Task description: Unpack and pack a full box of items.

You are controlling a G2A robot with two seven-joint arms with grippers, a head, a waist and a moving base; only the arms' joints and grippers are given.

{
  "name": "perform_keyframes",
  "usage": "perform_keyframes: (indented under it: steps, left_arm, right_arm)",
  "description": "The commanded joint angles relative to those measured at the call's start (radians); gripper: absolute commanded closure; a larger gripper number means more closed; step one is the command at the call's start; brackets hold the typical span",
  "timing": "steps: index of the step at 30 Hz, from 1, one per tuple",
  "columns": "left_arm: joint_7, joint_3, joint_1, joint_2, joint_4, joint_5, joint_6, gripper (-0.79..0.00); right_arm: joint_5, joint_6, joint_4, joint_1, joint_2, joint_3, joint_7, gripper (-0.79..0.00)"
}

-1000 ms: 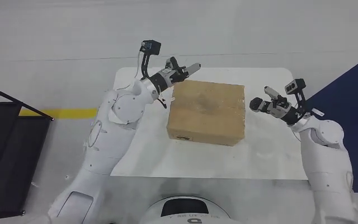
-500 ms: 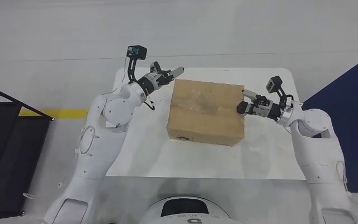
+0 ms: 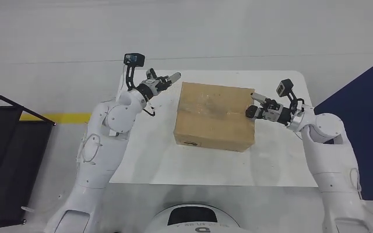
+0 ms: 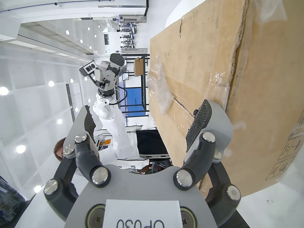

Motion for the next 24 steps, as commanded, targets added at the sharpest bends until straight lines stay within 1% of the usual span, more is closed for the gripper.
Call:
perform_keyframes:
  steps: [1,5,8,10,13,17,24]
  left_arm:
    - [-0.008,-0.010,0.010,0.006,0.037,0.021,-0.035,-0.785]
    - [-0.003,-0.014,0.026,0.015,0.114,0.094,-0.061,-0.785]
    - [-0.005,0.009,0.029,0.018,0.150,0.138,-0.091,-0.785]
    - [-0.028,0.042,0.024,0.019,0.159,0.179,-0.131,-0.785]
    - [-0.028,0.073,0.014,0.017,0.167,0.181,-0.165,-0.785]
    - [-0.028,0.104,-0.005,0.015,0.180,0.202,-0.174,-0.785]
    - [-0.046,0.131,-0.025,0.017,0.187,0.249,-0.176,-0.785]
  right_arm:
    - [0.000,0.000,0.000,0.000,0.000,0.000,0.000,-0.785]
    - [0.000,0.000,0.000,0.000,0.000,0.000,0.000,-0.785]
    - [0.000,0.000,0.000,0.000,0.000,0.000,0.000,-0.785]
    - [0.000,0.000,0.000,0.000,0.000,0.000,0.000,-0.785]
    - [0.000,0.000,0.000,0.000,0.000,0.000,0.000,-0.785]
    - [0.000,0.000,0.000,0.000,0.000,0.000,0.000,-0.785]
    - [0.000,0.000,0.000,0.000,0.000,0.000,0.000,-0.785]
